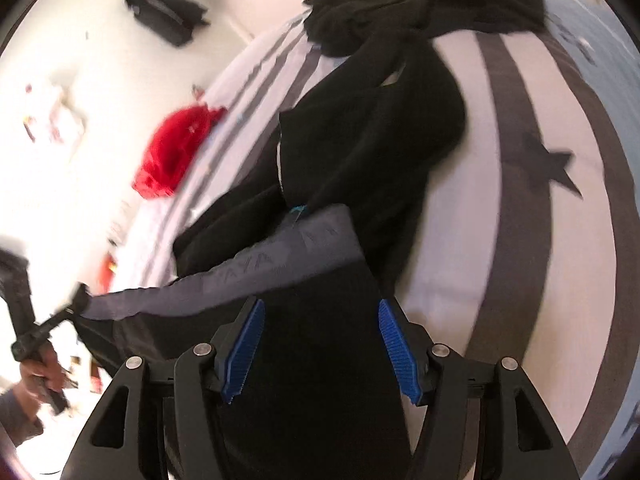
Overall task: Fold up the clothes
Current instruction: 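Grasp the grey waistband with the right tool while the left tool grasps it too, then lift the black trousers by the waistband with both tools and shake them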
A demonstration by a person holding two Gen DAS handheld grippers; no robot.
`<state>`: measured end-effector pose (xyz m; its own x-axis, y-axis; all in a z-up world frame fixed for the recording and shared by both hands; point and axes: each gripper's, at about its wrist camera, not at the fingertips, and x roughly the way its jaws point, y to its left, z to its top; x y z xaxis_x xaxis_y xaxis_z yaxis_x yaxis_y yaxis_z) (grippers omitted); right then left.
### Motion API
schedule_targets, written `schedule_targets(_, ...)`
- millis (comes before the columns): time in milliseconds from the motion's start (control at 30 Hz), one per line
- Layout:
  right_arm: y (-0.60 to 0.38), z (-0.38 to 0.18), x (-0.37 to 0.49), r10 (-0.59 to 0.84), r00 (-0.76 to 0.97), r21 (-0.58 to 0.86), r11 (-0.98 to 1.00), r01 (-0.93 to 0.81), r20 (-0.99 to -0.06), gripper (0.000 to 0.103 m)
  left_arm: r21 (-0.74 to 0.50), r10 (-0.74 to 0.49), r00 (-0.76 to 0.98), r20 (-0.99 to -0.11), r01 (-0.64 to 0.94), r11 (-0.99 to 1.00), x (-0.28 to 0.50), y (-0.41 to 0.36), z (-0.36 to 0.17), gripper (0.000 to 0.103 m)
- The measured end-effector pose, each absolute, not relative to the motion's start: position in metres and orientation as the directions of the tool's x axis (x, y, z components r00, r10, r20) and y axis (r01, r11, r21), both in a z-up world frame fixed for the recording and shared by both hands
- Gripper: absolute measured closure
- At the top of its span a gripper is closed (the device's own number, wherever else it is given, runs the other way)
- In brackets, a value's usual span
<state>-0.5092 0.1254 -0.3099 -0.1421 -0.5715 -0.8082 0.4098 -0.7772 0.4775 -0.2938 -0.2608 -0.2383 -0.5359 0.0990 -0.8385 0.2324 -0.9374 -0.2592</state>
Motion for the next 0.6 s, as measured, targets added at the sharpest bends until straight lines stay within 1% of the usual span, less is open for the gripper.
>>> schedule_targets(100,0.112,-0.318,-0.518,-0.536,-0.123,0.447,-0.791,0.418,-0.835,0.048,-0.264,0.098,-0.542,-0.835,0.237,-0.935,-0.300,-0.261,-0.239,0.094)
schedule_targets(133,0.109,-0.320,-0.520,-0.527,-0.120,0.439,-0.796,0.417,-0.841,0.050,-0.264,0.101,-0.541,-0.835,0.232,-0.936,-0.302,-0.261,-0.240,0.094)
schedule_targets(167,0.109,-0.321,-0.519,-0.524,-0.122,0.437,-0.798,0.415,-0.843,0.057,-0.264,0.104,-0.540,-0.835,0.227,-0.937,-0.304,-0.261,-0.242,0.094)
schedule_targets(200,0.107,-0.322,-0.519,-0.523,-0.123,0.436,-0.800,0.412,-0.844,0.059,-0.261,0.105,-0.539,-0.836,0.222,-0.939,-0.304,-0.261,-0.242,0.094)
schedule_targets(267,0.107,-0.321,-0.518,-0.524,-0.135,0.435,-0.803,0.407,-0.841,0.080,-0.265,0.113,-0.537,-0.836,0.215,-0.940,-0.305,-0.260,-0.242,0.094)
schedule_targets(300,0.109,-0.319,-0.516,-0.530,-0.144,0.440,-0.803,0.402,-0.836,0.083,-0.267,0.118,-0.535,-0.836,0.211,-0.940,-0.305,-0.260,-0.243,0.094)
schedule_targets(367,0.114,-0.312,-0.511,-0.530,-0.175,0.437,-0.812,0.387,-0.830,0.091,-0.272,0.127,-0.534,-0.836,0.203,-0.941,-0.305,-0.258,-0.242,0.094)
schedule_targets(500,0.130,-0.282,-0.494,-0.489,-0.286,0.392,-0.856,0.337,-0.824,0.098,-0.280,0.148,-0.557,-0.817,0.160,-0.946,-0.302,-0.244,-0.227,0.094)
schedule_targets(600,0.149,-0.239,-0.470,-0.456,-0.403,0.357,-0.885,0.299,-0.793,0.098,-0.301,0.169,-0.588,-0.791,0.132,-0.945,-0.298,-0.231,-0.203,0.094)
